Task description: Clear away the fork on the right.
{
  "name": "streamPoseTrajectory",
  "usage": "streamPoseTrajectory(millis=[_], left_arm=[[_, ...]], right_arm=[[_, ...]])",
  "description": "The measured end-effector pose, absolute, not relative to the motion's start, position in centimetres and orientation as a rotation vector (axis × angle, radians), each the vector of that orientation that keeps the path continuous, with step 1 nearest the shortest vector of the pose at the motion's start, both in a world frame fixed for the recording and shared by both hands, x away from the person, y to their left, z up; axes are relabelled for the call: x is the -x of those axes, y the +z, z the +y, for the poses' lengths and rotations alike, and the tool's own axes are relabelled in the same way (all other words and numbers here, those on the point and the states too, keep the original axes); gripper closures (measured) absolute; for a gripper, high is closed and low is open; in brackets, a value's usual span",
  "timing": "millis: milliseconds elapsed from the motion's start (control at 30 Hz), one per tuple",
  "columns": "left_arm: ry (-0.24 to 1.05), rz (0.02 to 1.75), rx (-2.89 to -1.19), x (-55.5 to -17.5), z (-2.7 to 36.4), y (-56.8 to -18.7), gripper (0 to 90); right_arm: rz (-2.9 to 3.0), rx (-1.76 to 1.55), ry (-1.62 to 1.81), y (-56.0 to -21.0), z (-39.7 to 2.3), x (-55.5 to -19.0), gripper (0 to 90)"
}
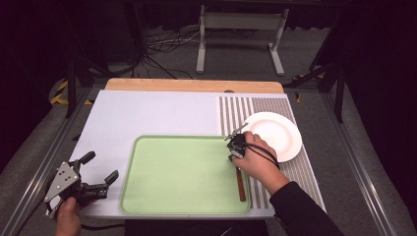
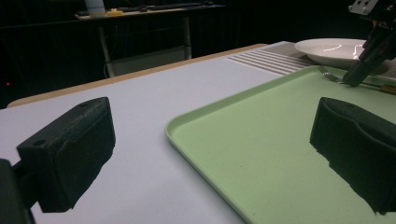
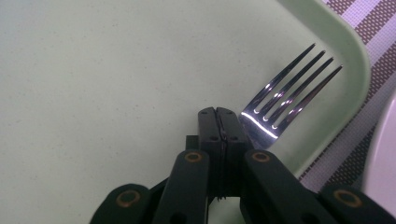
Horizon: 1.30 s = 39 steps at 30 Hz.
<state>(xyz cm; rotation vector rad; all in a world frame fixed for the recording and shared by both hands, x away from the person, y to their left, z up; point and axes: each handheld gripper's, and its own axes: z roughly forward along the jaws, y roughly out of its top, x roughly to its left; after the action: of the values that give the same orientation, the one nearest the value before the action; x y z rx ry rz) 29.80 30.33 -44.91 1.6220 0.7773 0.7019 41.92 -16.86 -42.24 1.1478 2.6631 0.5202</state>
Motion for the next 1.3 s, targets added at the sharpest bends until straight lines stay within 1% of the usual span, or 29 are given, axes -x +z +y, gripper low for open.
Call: streamPoseTrajectory(millis=[300, 367, 400, 433, 467, 500, 533, 567, 633, 667, 700, 733, 767, 867, 1033, 1233, 1300], left_arm=[[0.703, 0.776, -1.62, -29.8, 30.3, -44.9, 0.7], [0.703, 0.777, -1.62, -29.8, 30.3, -44.9, 0.7], [0.703, 0.777, -1.623, -29.8, 30.3, -44.9, 0.7], [0.703, 0.775, -1.625, -29.8, 30.3, -44.9, 0.7], [0.703, 0.775, -1.625, -29.8, 30.3, -44.9, 0.7], [0.705, 0.774, -1.625, -29.8, 30.3, -44.9, 0.7], [0.703, 0.775, -1.622, -29.8, 30.3, -44.9, 0.7], [0.702, 0.778, -1.621, -29.8, 30.3, -44.9, 0.7], [0.703, 0.777, -1.623, -29.8, 30.3, -44.9, 0.7], [0.703, 0.777, -1.623, -29.8, 30.3, -44.9, 0.7], [0.704, 0.777, -1.622, -29.8, 30.3, -44.9, 0.7], [0.704, 0.777, -1.621, -29.8, 30.3, -44.9, 0.7], [0.704, 0.775, -1.622, -29.8, 30.3, -44.9, 0.7], [0.703, 0.777, -1.623, -29.8, 30.3, -44.9, 0.7], [0.702, 0.776, -1.624, -29.8, 30.3, -44.9, 0.7], [0.705, 0.777, -1.625, -29.8, 30.2, -44.9, 0.7], [0.704, 0.777, -1.623, -29.8, 30.3, -44.9, 0.7]], right_arm=[[2.66, -1.141, 0.521, -42.2, -17.1, -41.9, 89.9], [2.652, -1.129, 0.536, -42.0, -17.1, -41.7, 86.5], [2.643, -1.121, 0.55, -41.8, -17.0, -41.6, 83.4], [2.634, -1.11, 0.585, -41.5, -17.0, -41.5, 77.3], [2.634, -1.11, 0.585, -41.5, -17.0, -41.5, 77.3], [2.626, -1.1, 0.611, -41.3, -16.9, -41.4, 71.9], [2.607, -1.066, 0.655, -40.8, -16.9, -41.2, 61.9], [2.59, -1.048, 0.686, -40.5, -16.9, -41.0, 55.8], [2.575, -1.016, 0.738, -40.0, -16.9, -40.8, 45.0], [2.575, -1.016, 0.738, -40.0, -16.9, -40.8, 45.0], [2.566, -1.002, 0.765, -39.8, -16.9, -40.6, 39.0], [2.537, -0.932, 0.843, -39.4, -17.1, -40.5, 30.5], [2.537, -0.932, 0.843, -39.4, -17.1, -40.5, 30.5], [2.515, -0.884, 0.906, -38.7, -17.7, -40.2, 25.9], [2.482, -0.842, 0.977, -38.2, -18.9, -39.5, 23.1], [2.397, -0.741, 1.071, -37.7, -20.5, -38.5, 16.9], [2.373, -0.721, 1.119, -37.6, -21.2, -38.1, 16.1]])
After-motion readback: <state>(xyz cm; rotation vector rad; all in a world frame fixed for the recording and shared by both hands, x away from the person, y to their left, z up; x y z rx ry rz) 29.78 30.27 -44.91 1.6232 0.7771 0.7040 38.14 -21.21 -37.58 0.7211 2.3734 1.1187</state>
